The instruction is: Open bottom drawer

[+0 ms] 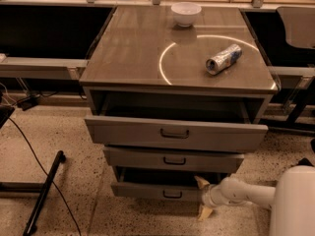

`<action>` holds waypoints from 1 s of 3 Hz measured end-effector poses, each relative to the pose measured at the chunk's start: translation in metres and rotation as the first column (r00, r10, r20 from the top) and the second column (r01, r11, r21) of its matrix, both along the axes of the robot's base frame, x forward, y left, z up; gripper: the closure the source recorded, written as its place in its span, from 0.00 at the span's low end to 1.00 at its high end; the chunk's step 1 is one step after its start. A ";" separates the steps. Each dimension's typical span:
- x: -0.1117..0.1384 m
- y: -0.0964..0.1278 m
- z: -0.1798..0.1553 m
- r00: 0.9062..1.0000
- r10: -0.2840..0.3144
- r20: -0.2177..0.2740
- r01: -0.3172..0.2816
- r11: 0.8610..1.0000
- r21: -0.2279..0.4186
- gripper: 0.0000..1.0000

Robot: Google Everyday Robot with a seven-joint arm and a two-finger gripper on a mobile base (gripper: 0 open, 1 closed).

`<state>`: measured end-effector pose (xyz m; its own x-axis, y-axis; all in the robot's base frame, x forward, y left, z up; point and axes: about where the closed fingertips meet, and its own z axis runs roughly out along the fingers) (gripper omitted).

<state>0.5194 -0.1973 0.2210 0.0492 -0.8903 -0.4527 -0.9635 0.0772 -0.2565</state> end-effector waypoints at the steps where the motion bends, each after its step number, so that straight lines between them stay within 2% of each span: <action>1: 0.019 -0.005 -0.008 1.000 -0.012 -0.022 0.011 1.000 -0.008 0.00; 2: 0.033 -0.008 -0.022 0.998 -0.018 -0.053 0.018 1.000 -0.017 0.11; 3: 0.035 -0.021 -0.049 0.993 -0.036 -0.113 0.031 0.998 -0.045 0.27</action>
Offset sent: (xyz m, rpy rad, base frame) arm 0.0534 -0.0159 -0.0345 -0.0317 0.0830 -0.0295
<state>0.5548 -0.2178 0.1723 -0.0307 -0.9095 -0.4146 -0.9835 0.1014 -0.1496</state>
